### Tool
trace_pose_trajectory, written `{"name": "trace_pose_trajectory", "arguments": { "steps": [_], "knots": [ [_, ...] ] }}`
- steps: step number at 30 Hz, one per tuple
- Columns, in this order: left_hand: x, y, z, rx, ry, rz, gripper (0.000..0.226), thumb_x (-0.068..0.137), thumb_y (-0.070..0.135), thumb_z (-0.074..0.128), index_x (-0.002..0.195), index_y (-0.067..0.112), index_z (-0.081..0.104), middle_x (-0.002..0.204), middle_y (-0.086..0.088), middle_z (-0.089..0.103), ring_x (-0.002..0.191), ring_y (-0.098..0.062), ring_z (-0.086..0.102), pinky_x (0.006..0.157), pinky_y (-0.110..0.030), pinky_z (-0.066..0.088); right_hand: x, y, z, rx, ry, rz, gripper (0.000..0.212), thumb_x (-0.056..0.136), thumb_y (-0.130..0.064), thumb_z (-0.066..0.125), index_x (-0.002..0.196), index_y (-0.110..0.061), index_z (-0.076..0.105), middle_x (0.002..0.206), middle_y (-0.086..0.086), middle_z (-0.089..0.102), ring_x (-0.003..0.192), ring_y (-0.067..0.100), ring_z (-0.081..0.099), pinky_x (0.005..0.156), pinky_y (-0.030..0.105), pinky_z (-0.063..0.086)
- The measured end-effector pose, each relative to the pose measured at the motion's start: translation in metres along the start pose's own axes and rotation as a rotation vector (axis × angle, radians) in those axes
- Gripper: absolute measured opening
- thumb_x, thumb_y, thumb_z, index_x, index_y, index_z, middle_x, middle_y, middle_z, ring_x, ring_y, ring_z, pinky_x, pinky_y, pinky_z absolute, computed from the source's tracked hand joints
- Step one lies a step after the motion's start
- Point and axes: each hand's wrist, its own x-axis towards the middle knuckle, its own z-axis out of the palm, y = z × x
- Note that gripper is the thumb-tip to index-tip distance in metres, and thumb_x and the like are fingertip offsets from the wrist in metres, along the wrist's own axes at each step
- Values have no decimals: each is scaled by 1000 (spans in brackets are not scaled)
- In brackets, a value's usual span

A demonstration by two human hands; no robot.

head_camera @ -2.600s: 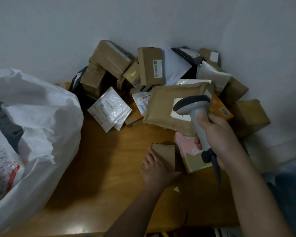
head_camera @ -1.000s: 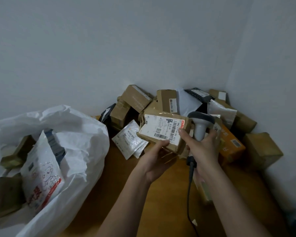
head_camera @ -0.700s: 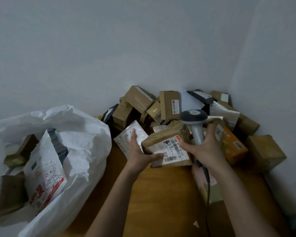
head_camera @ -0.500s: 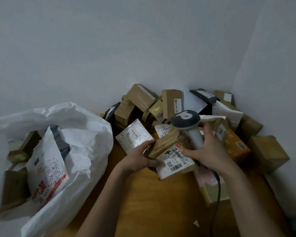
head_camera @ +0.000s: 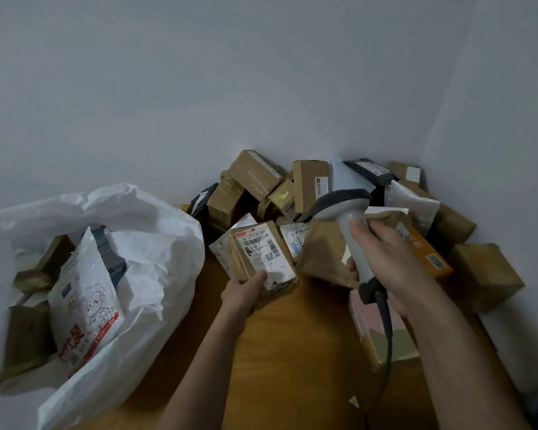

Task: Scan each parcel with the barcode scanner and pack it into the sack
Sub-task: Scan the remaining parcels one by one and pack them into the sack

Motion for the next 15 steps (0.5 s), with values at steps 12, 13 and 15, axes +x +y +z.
{"name": "trace_pose_trajectory", "arguments": {
  "steps": [12,13,15],
  "knots": [
    [-2,-1,11,-70,19,-15,67,84,46,72,132,5,50,115,-11,63,99,-25,65,79,-34,58,-41,-39,-1,-79,-142,-78,36,101,-46,39,99,-19,63,55,-2,59,59,18,58,64,38,50],
    [-3,-1,11,-71,24,-13,68,83,46,72,132,5,50,115,-11,63,99,-25,65,78,-34,58,-43,-41,-2,-83,-140,-82,36,101,-45,39,99,-19,63,56,-2,59,59,18,58,64,39,50],
    [-4,0,11,-74,42,-15,70,83,46,72,134,4,47,117,-12,61,99,-26,64,78,-35,58,-46,-42,-3,-98,-133,-91,36,100,-45,40,100,-18,62,59,0,60,59,18,58,63,38,50]
  ]
}}
